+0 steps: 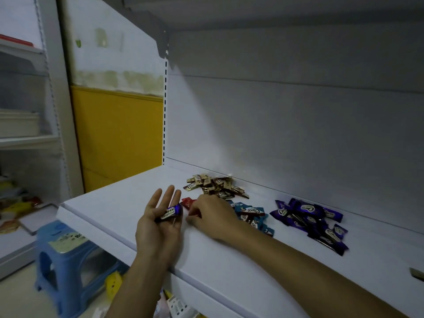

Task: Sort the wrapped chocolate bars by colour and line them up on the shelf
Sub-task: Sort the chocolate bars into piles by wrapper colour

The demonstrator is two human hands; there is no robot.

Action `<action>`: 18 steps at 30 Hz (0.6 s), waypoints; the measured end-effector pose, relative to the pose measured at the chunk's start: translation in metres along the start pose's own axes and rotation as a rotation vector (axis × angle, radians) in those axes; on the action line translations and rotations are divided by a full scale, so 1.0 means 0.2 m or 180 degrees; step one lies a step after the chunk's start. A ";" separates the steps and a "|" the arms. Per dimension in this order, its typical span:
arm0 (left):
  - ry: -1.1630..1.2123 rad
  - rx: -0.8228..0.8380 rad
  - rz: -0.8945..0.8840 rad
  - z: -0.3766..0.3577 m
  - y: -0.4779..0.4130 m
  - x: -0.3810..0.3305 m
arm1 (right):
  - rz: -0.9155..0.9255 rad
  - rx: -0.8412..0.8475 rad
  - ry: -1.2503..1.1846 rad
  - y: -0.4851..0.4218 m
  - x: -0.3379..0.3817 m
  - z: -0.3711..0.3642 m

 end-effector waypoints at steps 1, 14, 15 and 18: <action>0.0011 -0.0022 -0.0010 0.00 0.00 0.00 | 0.0017 -0.0016 -0.0122 -0.01 0.00 -0.01; -0.1779 0.0503 -0.0268 -0.04 0.01 0.04 | -0.0012 -0.0515 -0.2420 0.10 0.09 0.07; -0.2075 0.0497 -0.0301 -0.05 0.01 0.05 | 0.0024 -0.0503 -0.2314 0.12 0.09 0.07; -0.3410 0.0535 -0.0455 -0.05 0.01 0.11 | -0.0108 -0.0671 -0.2542 0.19 0.04 0.11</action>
Point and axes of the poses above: each hand's wrist, its own y-axis away from the middle knuckle, its own z-axis out of the back of the hand, x = y × z, the point moved 1 cm from there along -y, towards the middle knuckle, and after that the axes turned 9 degrees about z, right-handed, at the moved point
